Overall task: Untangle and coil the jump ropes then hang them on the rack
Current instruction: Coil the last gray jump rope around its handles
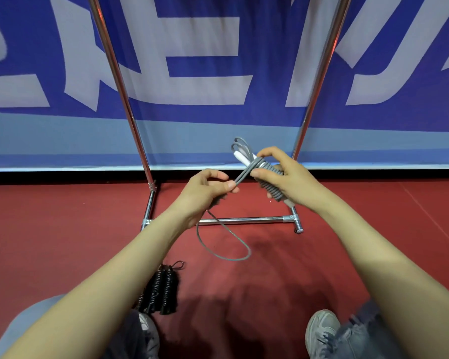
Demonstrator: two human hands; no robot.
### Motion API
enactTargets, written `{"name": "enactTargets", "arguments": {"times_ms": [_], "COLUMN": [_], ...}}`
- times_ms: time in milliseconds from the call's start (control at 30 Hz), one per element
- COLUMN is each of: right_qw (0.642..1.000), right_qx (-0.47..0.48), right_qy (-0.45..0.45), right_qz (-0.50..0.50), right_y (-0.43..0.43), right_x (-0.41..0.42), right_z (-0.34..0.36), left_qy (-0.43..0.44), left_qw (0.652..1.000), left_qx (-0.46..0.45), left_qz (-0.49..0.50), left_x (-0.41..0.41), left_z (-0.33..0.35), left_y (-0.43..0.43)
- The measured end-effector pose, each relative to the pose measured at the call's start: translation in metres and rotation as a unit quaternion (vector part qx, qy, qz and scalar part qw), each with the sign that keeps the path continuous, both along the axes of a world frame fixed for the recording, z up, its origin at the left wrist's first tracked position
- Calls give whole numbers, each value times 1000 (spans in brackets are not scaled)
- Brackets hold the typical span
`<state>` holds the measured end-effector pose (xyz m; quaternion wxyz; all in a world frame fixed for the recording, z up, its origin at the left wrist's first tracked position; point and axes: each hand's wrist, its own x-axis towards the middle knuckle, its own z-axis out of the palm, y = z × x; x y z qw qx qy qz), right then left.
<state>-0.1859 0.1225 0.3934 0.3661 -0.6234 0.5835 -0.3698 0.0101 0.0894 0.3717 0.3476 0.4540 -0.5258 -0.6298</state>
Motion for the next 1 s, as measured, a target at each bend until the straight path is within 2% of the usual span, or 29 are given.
{"name": "enactTargets", "arguments": {"times_ms": [133,233,400,533,767,900,1000], "right_qw": [996,995,992,990,996,997,996], "right_qx": [7,4,-7,-6,-26,-44,-57], "right_qy": [-83,-100,-124,-137,-72,53,53], "right_qz": [24,16,-18,-45,-50,-40,-42], "right_y": [3,5,4,1,4,8,8], "right_x": [4,9,11,8,6,2,3], "right_z": [2,0,5,4,-1,-2,-1], "left_qy": [-2,-25,50,40,-16,-7,33], "left_qw": [999,995,982,957,954,964,967], "left_qx": [-48,-96,-183,-288,-298,-262,-251], "left_qz": [-13,-30,18,4,-39,-41,-14], "left_x": [0,-3,-9,-12,-11,-10,-12], "left_z": [-4,-6,-7,-16,-19,-25,-23], "left_y": [-1,3,13,23,25,28,29]}}
